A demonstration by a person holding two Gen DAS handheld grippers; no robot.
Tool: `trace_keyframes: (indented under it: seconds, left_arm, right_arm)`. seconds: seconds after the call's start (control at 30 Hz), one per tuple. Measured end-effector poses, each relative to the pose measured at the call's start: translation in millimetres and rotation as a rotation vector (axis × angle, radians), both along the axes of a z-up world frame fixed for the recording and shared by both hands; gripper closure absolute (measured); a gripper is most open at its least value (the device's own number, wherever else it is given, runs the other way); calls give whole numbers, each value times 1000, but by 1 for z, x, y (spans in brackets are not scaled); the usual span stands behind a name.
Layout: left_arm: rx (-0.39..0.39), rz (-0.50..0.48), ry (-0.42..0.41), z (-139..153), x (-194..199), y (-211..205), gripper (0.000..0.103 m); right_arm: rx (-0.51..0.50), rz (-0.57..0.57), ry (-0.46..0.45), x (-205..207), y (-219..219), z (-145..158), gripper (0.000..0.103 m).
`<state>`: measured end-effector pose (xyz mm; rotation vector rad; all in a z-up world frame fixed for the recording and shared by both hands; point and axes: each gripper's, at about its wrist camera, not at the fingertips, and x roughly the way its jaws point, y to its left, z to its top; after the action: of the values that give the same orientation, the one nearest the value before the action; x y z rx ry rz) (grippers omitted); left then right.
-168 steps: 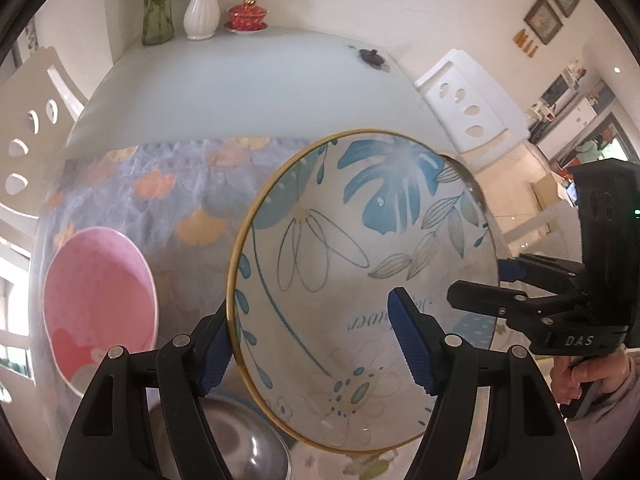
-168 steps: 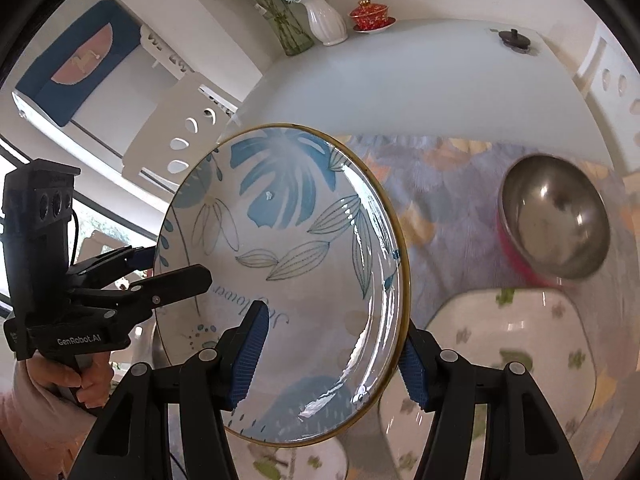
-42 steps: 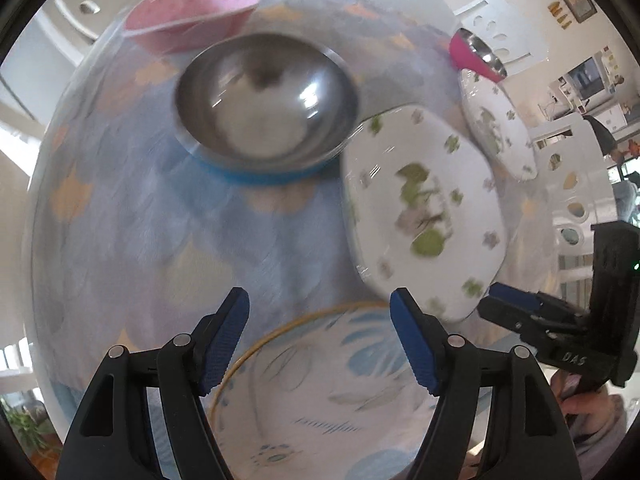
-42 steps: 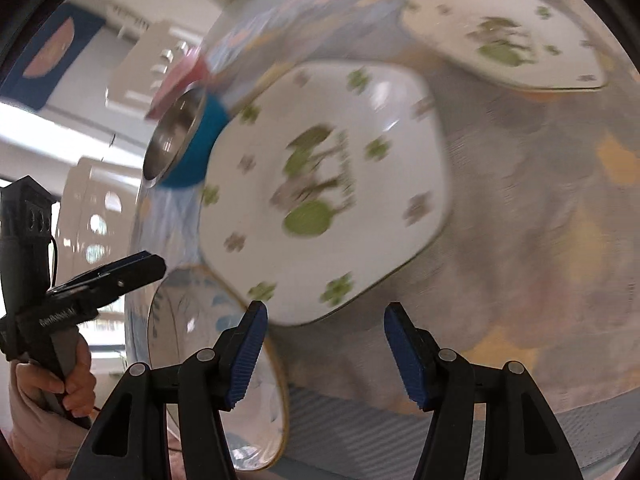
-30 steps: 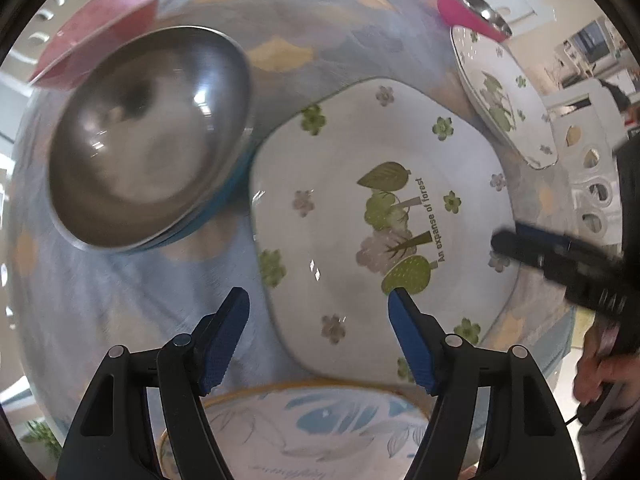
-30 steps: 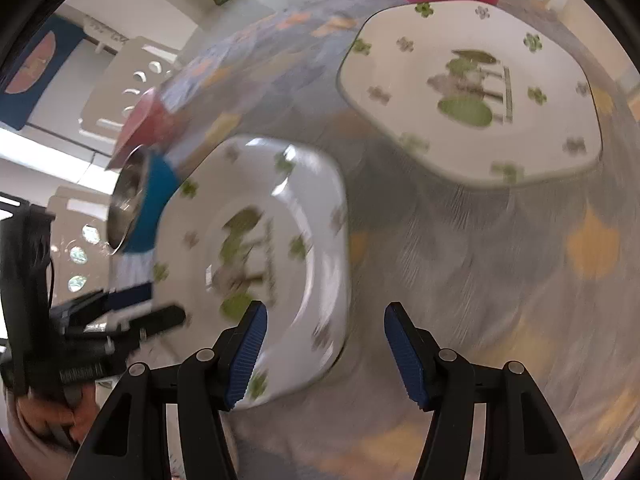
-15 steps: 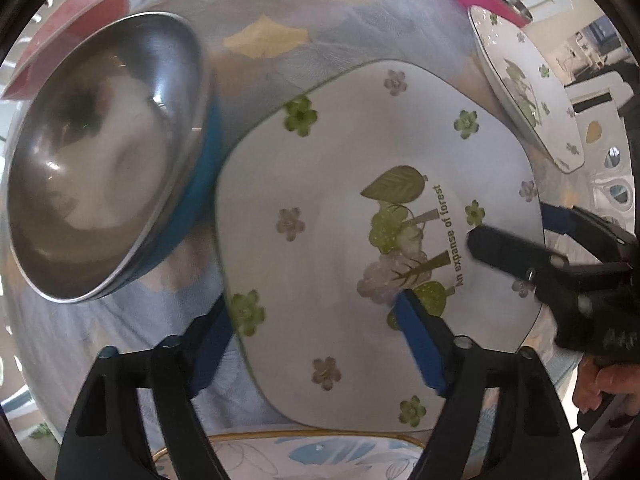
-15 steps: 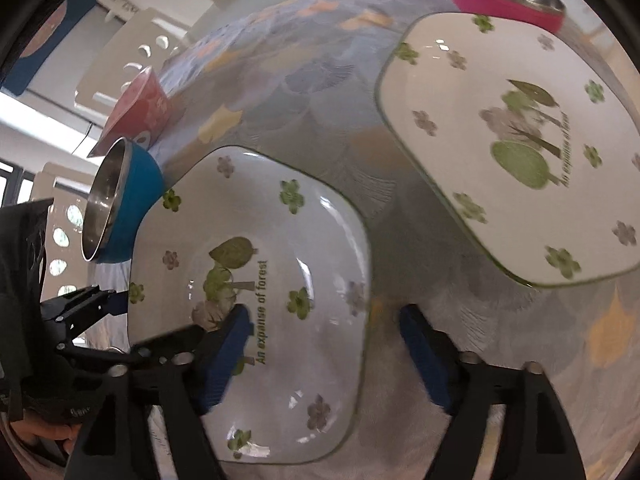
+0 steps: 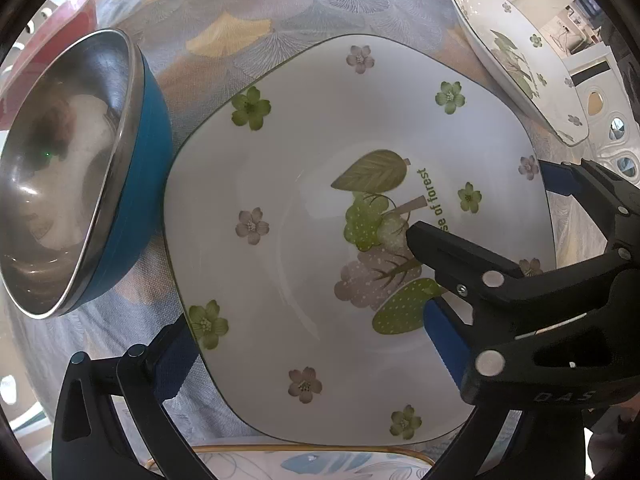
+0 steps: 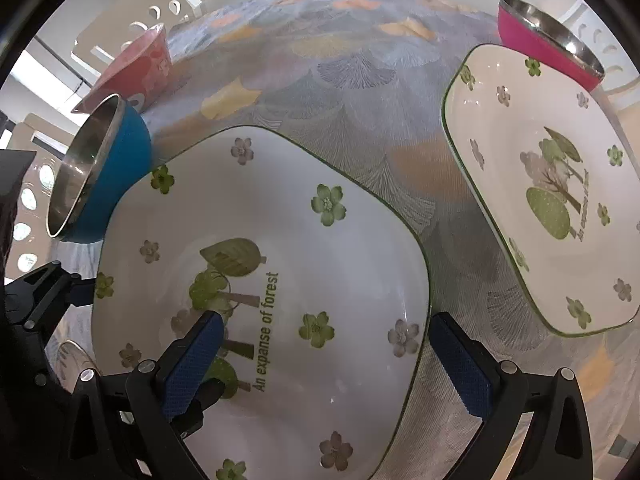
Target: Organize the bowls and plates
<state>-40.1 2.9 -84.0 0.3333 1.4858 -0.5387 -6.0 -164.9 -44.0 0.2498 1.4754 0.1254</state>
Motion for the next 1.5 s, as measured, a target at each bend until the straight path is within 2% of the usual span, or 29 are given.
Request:
trace_keyframes:
  seconds: [0.2,0.53,0.63,0.67,0.7,0.77,0.8,0.87,1.03,1.1,1.17,1.27,1.4,1.5]
  left_arm:
    - [-3,-3,-11,1,-3,-2,0]
    - [-3,-3,-15,2,-3,-1,0]
    - [-14,-3,-63,11,-5,-1,13]
    - [-17,11,-60,11,-4,1,18]
    - [-29,36,-55,11,-2,5,22]
    - [-47,91,-60,14,5,15,41]
    - [-60,123,-52,14,8,20,46]
    - [-101,173,-34,12,18,28,53]
    - [-115,129,-42,9,27,19,54]
    - [-133,140,-26,10,29,18,55]
    - [-164,148,-20,12,31,19,55]
    - [-190,138,-28,22,36,14,55]
    - [-211,75,-53,31,35,3,55]
    - [-230,63,-57,38,37,-3,55]
  right_arm:
    - [-30,17,2,8,3,-2,0]
    - [-25,17,-1,15,13,-4,0]
    - [0,9,-14,7,4,-1,4]
    - [6,4,-20,3,0,1,11]
    - [4,5,-28,2,-4,3,22]
    - [-11,7,-46,-1,-12,6,40]
    - [-4,7,-49,-2,-16,7,44]
    - [13,34,-66,-4,-20,9,47]
    - [71,92,-121,-5,-14,10,49]
    - [109,46,-134,-5,-18,9,50]
    - [207,-44,-141,-9,-32,7,52]
    - [302,-135,-141,-16,-47,5,53]
    - [301,-133,-172,-22,-51,15,53]
    - [331,-168,-192,-29,-57,23,53]
